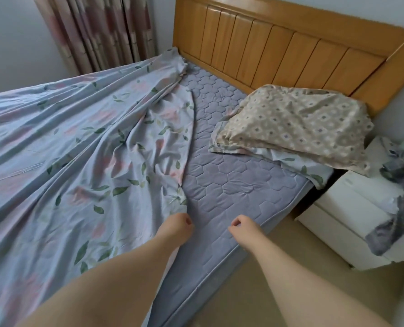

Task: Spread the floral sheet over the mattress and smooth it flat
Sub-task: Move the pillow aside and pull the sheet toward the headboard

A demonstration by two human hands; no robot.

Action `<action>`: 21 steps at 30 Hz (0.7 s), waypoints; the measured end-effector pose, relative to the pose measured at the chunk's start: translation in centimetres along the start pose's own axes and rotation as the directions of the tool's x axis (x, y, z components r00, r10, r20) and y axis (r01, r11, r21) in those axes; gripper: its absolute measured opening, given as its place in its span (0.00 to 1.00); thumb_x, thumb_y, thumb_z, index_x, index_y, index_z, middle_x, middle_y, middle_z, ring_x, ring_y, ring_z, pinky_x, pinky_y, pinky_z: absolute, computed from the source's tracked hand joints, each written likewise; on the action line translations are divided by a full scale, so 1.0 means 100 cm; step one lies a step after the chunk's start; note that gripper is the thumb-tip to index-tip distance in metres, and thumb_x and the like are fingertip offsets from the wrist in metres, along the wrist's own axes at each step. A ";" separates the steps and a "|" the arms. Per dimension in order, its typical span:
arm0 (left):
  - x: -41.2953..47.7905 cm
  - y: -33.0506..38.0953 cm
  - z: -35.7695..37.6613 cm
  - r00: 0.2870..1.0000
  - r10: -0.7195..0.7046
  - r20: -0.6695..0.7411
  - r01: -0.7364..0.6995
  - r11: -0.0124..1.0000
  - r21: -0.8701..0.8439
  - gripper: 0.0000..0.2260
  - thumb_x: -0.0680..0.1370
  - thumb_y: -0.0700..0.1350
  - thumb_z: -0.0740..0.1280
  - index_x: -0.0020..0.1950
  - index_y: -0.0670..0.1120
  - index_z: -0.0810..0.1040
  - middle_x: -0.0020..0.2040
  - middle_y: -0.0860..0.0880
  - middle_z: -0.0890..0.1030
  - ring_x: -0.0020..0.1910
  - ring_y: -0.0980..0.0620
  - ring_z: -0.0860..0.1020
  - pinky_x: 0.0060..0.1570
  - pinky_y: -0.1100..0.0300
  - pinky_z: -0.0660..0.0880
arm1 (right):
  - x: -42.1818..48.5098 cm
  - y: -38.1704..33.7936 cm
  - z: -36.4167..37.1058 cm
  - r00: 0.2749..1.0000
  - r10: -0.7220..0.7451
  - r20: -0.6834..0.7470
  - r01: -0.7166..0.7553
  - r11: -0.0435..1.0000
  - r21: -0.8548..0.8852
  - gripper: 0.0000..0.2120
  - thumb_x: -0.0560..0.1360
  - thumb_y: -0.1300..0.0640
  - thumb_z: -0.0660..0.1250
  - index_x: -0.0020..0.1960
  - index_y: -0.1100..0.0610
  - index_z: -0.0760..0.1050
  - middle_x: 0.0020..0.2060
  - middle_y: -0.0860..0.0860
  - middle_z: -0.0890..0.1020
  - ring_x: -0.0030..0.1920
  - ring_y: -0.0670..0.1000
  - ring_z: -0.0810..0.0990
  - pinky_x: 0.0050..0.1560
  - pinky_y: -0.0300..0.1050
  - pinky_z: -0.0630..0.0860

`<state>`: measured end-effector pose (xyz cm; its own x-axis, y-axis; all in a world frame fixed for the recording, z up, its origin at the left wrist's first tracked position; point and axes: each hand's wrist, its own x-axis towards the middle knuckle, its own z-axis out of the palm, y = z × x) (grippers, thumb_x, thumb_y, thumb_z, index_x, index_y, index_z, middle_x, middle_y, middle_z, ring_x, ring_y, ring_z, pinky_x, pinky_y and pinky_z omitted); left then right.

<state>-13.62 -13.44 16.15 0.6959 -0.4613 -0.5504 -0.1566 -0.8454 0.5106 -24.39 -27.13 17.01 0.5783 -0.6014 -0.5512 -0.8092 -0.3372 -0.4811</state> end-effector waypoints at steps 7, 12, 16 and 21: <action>0.082 0.030 0.000 0.987 -0.153 -0.041 0.148 0.984 -0.094 0.11 0.78 0.43 0.58 0.57 0.44 0.76 0.56 0.42 0.80 0.55 0.44 0.78 0.54 0.56 0.75 | 0.105 -0.013 -0.014 0.985 -0.015 0.171 0.036 0.992 -0.122 0.02 0.78 0.56 0.59 0.47 0.54 0.68 0.52 0.55 0.78 0.54 0.56 0.75 0.49 0.40 0.67; 0.132 0.037 0.012 0.949 -0.309 -0.060 0.293 0.937 -0.190 0.14 0.78 0.43 0.59 0.62 0.45 0.73 0.62 0.45 0.77 0.60 0.45 0.74 0.58 0.57 0.71 | 0.174 -0.022 -0.010 0.939 -0.054 0.340 0.122 0.975 -0.184 0.02 0.77 0.56 0.59 0.46 0.54 0.69 0.45 0.51 0.74 0.48 0.53 0.71 0.47 0.39 0.65; 0.171 0.035 0.022 0.918 -0.389 -0.071 0.363 0.900 -0.240 0.16 0.78 0.42 0.60 0.65 0.44 0.72 0.65 0.44 0.73 0.63 0.45 0.73 0.60 0.57 0.70 | 0.221 -0.018 0.001 0.925 -0.023 0.379 0.109 0.972 -0.207 0.04 0.76 0.58 0.59 0.42 0.55 0.69 0.44 0.53 0.75 0.45 0.53 0.72 0.45 0.41 0.67; 0.210 0.008 0.034 0.903 -0.429 -0.034 0.415 0.888 -0.197 0.15 0.78 0.43 0.60 0.63 0.46 0.75 0.69 0.45 0.68 0.64 0.45 0.71 0.61 0.58 0.69 | 0.256 -0.017 0.037 0.895 0.023 0.446 0.128 0.944 -0.305 0.03 0.76 0.58 0.58 0.44 0.55 0.69 0.44 0.52 0.75 0.46 0.53 0.72 0.44 0.39 0.66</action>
<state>-1.52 -24.70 2.71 0.7193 -0.0444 -0.6933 0.2877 -0.8893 0.3556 -7.80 -39.22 1.21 0.5454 -0.2229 -0.8080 -0.7211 -0.6161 -0.3168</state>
